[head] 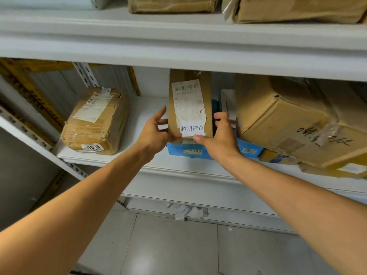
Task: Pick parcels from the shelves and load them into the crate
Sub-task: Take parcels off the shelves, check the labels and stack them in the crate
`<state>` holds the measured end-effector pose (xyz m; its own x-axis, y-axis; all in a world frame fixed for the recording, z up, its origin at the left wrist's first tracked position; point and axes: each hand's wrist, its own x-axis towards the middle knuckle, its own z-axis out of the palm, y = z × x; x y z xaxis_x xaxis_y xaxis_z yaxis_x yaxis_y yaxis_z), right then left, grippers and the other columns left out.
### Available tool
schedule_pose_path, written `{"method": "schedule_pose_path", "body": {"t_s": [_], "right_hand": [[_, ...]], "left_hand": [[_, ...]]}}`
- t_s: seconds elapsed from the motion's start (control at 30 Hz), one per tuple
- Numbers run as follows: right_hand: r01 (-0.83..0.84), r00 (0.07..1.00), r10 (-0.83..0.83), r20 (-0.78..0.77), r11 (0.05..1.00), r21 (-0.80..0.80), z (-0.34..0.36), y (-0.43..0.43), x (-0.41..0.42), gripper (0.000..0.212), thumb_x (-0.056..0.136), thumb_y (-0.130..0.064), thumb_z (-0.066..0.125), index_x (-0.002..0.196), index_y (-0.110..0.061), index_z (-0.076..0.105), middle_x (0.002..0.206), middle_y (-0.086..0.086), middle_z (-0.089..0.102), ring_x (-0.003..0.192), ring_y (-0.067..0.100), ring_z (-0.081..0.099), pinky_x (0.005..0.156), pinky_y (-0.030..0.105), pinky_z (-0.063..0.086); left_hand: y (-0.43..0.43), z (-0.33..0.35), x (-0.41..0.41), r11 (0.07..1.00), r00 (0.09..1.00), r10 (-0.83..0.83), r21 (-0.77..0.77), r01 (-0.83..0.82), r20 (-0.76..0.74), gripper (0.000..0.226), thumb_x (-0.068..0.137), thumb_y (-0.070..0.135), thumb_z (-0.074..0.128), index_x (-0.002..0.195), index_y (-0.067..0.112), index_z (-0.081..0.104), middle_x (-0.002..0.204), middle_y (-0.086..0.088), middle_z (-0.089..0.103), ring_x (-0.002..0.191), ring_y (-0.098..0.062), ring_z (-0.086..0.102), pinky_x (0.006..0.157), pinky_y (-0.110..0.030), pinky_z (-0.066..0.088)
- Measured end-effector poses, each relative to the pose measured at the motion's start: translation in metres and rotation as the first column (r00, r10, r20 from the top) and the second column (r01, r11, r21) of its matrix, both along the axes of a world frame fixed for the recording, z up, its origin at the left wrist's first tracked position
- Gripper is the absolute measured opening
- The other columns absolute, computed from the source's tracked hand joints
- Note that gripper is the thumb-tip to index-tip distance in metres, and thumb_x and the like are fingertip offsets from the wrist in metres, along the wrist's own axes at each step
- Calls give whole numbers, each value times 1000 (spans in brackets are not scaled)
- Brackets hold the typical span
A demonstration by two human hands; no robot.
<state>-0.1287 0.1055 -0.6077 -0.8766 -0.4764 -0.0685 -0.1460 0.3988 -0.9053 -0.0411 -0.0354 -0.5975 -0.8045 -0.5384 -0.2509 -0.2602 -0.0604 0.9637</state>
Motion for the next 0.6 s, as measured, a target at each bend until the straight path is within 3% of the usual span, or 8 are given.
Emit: {"method": "schedule_pose_path", "body": {"t_s": [0.1, 0.23, 0.33, 0.47, 0.6], "right_hand": [[-90, 996, 89, 23, 995, 40, 5, 6, 1, 106, 73, -3, 81, 155, -20, 15, 149, 3, 39, 137, 21, 37, 106, 40, 44], [-180, 984, 180, -4, 984, 9, 7, 17, 7, 107, 71, 3, 81, 154, -19, 18, 147, 2, 43, 137, 19, 39, 108, 43, 43], [-226, 974, 226, -5, 974, -25, 12, 26, 13, 104, 69, 8, 80, 153, -18, 24, 144, -1, 48, 129, 11, 44, 105, 34, 46], [-284, 959, 283, -24, 958, -37, 14, 34, 22, 100, 65, 11, 80, 147, -19, 32, 133, -7, 54, 120, 7, 47, 78, 9, 48], [-312, 950, 310, -43, 948, -56, 7, 51, 36, 111, 63, 11, 82, 152, -24, 23, 111, -28, 45, 114, -2, 38, 65, -6, 40]], "left_hand": [[5, 2, 10, 992, 995, -104, -77, 104, 2, 97, 82, -20, 58, 152, 36, 22, 118, 14, 49, 111, -20, 53, 87, -34, 53], [15, -2, 24, 988, 989, -140, -69, 136, -52, 102, 82, -23, 53, 142, 52, 20, 143, 11, 43, 131, -24, 44, 92, -54, 51], [21, -6, 34, 993, 990, -112, -42, 109, -84, 102, 81, -23, 56, 146, 49, 23, 149, 7, 41, 132, -28, 44, 90, -54, 53], [28, -6, 50, 996, 990, -89, -37, 86, -108, 104, 78, -23, 59, 150, 42, 23, 152, 5, 38, 134, -28, 43, 85, -43, 58], [48, -5, 71, 999, 994, -43, -22, 41, -105, 104, 75, -24, 64, 150, 38, 27, 151, 3, 40, 131, -28, 47, 78, -34, 60]]}}
